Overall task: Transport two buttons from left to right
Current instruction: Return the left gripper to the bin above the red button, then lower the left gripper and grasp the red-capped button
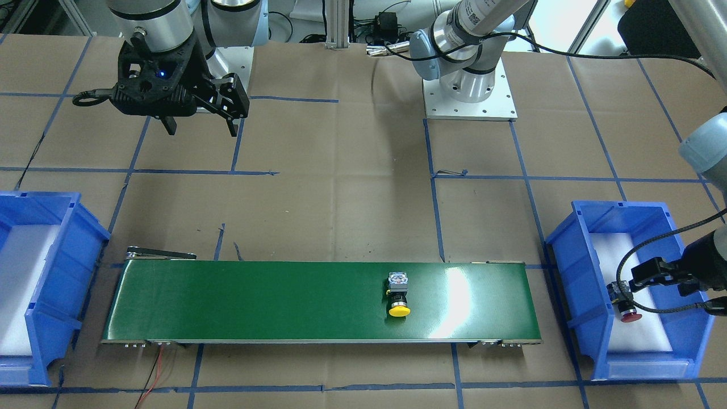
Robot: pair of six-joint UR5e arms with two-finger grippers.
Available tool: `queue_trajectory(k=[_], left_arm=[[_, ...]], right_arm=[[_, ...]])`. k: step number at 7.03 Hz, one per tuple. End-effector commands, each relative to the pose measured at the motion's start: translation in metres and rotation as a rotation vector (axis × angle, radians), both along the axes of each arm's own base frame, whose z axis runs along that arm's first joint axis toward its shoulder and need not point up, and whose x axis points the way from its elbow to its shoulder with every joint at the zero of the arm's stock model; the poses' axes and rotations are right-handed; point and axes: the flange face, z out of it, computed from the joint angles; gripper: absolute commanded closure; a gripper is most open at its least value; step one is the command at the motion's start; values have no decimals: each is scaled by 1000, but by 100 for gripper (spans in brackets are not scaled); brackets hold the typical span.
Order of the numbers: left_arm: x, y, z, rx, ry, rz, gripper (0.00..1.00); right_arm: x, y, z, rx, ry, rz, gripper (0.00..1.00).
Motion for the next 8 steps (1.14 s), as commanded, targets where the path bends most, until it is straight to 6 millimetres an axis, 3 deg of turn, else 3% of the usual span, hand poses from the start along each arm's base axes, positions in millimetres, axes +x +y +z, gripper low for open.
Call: queue_trajectory(k=[1,4,6,7,8], left_arm=[[-2,11,-38,-30,-16,5,1],[0,7,-79,-32,-18,5,1],[-2,10,-93,-42,-23,7,1],[-1,9,-93,-47,-26,8,24],[0,8,-90,-50,-33,12,59]], right_arm=[[0,0,1,-3,-1,-2,0],[0,0,4,-7,-1,-2,0],[0,0,1,-3,-1,-2,0],[0,0,3,-6,1,-2,0],[0,0,3,-6,1,-2,0]])
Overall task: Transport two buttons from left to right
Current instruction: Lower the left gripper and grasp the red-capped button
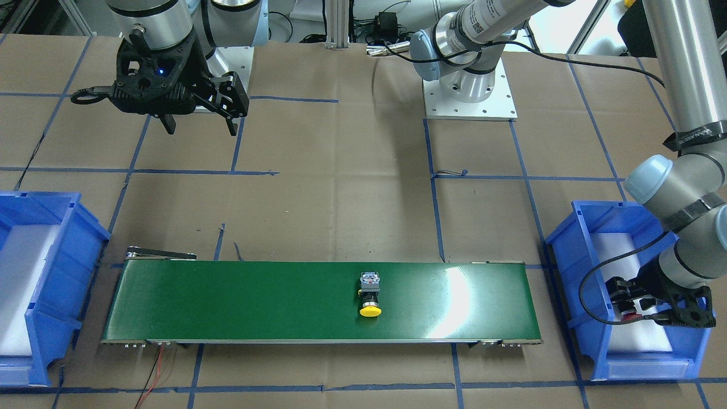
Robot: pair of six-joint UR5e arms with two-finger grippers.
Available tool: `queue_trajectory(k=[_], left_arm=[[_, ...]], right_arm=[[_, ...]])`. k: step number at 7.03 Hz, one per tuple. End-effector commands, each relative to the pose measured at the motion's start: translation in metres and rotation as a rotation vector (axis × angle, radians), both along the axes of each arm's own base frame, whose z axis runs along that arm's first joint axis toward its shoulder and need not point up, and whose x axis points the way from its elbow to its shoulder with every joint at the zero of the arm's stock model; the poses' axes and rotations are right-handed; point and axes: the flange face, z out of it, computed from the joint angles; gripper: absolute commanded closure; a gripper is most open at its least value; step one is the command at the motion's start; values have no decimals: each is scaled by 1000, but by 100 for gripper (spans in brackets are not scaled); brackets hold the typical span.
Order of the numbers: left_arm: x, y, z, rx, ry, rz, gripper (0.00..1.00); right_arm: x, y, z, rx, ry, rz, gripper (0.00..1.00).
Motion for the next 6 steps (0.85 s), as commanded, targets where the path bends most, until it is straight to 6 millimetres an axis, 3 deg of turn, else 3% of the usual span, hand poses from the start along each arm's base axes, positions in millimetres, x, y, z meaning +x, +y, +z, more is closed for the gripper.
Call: queue_trajectory(k=[1,2,4,6], left_arm=[[4,-6,9,-20,-15,3,81],[4,-7,18,-26,-18,3,91],[3,-7,42,-55,-35,0,93],[2,-7,106,-24,-20,-11,93]], right_arm=[[0,-1,2,-5,0,0,0],[0,-1,2,-5,-2,-1,0],[0,-1,2,-5,-2,-1,0],[0,-1,2,-5,-2,-1,0]])
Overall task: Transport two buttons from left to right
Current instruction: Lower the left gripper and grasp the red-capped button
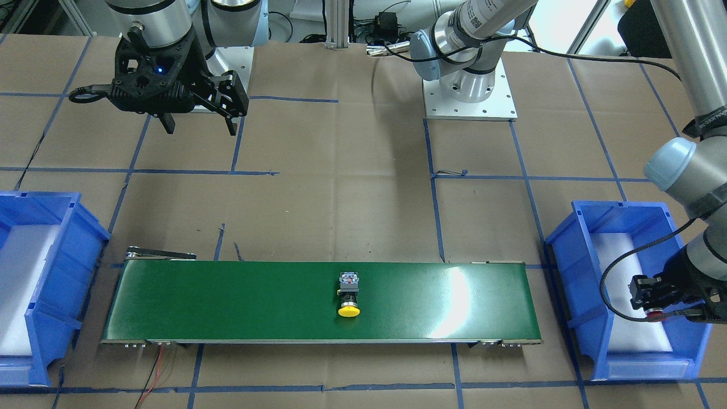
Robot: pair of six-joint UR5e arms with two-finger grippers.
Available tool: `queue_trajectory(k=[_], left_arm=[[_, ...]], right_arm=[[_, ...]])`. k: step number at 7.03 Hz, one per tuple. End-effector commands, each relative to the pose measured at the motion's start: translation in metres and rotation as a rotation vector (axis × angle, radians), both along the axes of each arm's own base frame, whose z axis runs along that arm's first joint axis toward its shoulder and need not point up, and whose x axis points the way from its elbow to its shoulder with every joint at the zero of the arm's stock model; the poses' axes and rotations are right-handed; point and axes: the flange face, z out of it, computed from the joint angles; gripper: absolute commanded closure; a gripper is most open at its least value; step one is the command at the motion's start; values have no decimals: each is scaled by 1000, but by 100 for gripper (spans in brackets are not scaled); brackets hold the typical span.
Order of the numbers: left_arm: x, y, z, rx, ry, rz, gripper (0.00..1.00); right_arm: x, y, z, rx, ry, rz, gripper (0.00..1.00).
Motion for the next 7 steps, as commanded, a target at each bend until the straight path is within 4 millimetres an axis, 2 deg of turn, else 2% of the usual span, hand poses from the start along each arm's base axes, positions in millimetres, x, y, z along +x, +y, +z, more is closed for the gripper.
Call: queue_trajectory(k=[1,2,3,4,5,7], left_arm=[[-1,0,82,54,24,-6,93],[0,-6,108,81,39,-8,93],[0,-12,115,99,47,-9,93],[-14,-17,117,105,49,-15,93],[-44,-22,123,101,46,-11,93],[-127,-31,128,110,56,49,93]], right_arm=[[0,0,-1,1,2,0,0],[0,0,-1,3,0,0,0],[0,0,0,0,0,0,0],[0,0,0,1,2,1,0],[0,1,0,1,2,2,0],[0,1,-1,3,2,3,0]])
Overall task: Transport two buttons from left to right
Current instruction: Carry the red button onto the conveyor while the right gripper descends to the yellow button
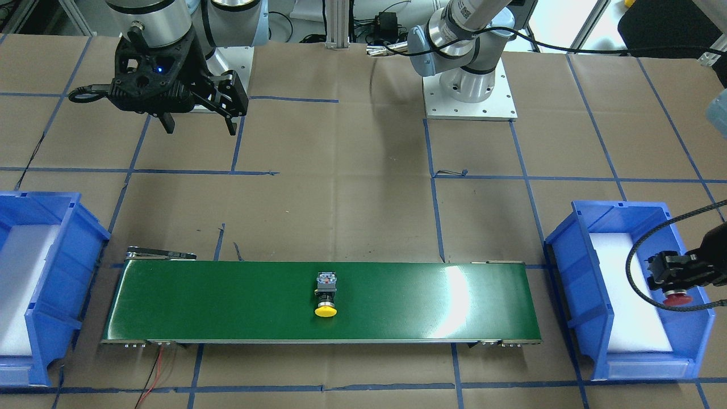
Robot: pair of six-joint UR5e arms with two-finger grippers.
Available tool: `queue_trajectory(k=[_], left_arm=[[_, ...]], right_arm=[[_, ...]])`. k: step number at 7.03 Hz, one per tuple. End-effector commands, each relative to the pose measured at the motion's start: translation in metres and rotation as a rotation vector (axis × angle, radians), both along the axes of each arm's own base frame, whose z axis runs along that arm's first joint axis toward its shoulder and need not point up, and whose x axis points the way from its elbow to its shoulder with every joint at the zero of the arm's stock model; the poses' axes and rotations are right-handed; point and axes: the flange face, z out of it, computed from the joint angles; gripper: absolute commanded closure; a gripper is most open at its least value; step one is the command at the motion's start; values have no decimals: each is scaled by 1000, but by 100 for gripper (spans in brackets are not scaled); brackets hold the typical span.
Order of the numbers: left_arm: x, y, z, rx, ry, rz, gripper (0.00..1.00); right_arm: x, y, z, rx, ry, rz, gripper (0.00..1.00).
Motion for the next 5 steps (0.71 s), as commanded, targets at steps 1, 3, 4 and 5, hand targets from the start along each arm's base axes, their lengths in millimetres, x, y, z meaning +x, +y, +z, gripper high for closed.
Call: queue_trajectory(k=[1,3,4,5], left_arm=[[-83,-6,5,3,0,37,93],[-132,-7,2,8,1,65,93],[-168,-7,1,7,0,63,93],[-194,-6,-3,5,-1,40,93]], right_arm=[[0,0,1,-2,0,1,0],[0,0,-4,7,1,1,0],[0,-4,-6,-5,0,1,0],[1,-12,0,-79,-8,1,0]])
